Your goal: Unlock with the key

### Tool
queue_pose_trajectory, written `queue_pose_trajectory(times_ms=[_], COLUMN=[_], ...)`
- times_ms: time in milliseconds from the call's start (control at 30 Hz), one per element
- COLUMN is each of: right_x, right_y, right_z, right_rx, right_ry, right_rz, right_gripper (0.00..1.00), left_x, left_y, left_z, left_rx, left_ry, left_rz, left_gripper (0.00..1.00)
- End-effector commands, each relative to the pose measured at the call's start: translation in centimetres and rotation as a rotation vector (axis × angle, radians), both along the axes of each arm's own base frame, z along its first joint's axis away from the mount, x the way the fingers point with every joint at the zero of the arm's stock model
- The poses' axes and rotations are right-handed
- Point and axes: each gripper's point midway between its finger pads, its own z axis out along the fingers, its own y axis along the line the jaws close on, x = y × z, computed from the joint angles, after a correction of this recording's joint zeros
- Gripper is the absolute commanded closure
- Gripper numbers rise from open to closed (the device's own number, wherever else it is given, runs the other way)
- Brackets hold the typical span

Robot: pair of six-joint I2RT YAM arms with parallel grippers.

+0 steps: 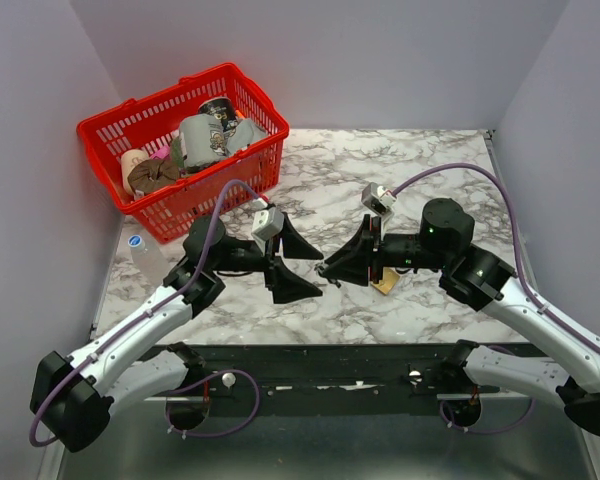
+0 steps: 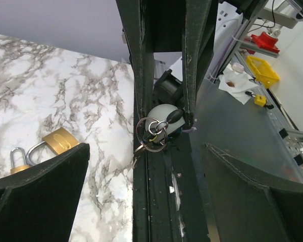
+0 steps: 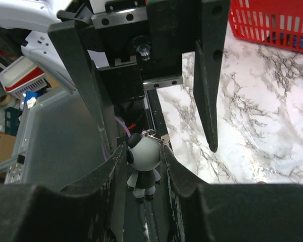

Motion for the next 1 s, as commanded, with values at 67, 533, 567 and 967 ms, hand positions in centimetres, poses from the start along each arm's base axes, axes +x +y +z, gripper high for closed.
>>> queue_pose_trajectory(times_ms=[67,533,567,967], right_x=[-0.8,0.0,0.1,3.4], right_y=[0.0,-0.9,-0.9,-3.8], right_z=[2.0,1.5,1.4,-4.1], right_rx=[0.057,0.055,0.053,-0.196], right_ry=[-0.013,-0.017,-0.015,-0.009], right_rz=[0.044,-0.008,-0.011,-0.203], right_gripper=[0.99,0.99,0.99,0.89], left_x=[-0.9,-0.5,-0.5,-0.3], left_y=[-0.4,-0.9,-0.9,-0.2], left_z=[0.6,-0.3,-0.2,-3.9], left_rx=[-0.028,0.013,0.014,0.191], left_ry=[-0.022,0.015,0.013,0.019], left_rz=[-0.043,-0.030,-0.029,0.001], left_gripper=[0.11,0.93,0.96,1.00])
